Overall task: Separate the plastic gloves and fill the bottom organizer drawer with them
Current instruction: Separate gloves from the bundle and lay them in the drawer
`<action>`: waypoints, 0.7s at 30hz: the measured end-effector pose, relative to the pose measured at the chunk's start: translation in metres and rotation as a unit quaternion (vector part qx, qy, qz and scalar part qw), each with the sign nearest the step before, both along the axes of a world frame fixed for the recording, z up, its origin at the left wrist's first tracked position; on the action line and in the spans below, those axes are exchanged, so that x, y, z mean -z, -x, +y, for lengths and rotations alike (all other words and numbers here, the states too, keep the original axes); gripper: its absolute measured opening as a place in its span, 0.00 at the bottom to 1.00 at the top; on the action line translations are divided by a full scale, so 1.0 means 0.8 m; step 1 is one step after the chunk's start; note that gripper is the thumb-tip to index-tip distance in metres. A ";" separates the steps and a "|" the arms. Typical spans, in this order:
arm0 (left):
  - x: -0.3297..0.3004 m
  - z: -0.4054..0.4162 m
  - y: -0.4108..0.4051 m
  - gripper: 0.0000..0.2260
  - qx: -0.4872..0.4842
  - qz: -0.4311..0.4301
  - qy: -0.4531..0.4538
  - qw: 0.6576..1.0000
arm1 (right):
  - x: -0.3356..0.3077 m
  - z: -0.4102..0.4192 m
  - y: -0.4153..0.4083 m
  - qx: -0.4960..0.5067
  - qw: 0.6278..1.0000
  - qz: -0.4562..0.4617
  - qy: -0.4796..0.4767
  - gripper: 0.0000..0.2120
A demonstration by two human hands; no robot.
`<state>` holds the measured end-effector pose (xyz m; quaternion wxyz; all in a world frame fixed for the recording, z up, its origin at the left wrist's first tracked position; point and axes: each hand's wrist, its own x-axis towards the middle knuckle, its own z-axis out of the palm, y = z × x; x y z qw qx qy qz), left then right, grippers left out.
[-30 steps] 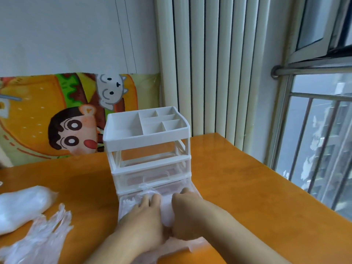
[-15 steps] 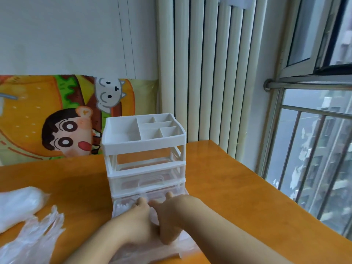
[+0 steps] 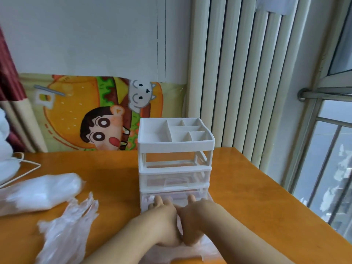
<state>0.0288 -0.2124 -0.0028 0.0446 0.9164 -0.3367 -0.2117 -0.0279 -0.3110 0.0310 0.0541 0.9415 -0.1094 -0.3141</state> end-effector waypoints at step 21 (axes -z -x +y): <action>0.017 0.002 0.000 0.46 -0.047 0.003 0.038 0.998 | 0.010 -0.024 0.008 0.058 0.996 -0.071 -0.023 0.44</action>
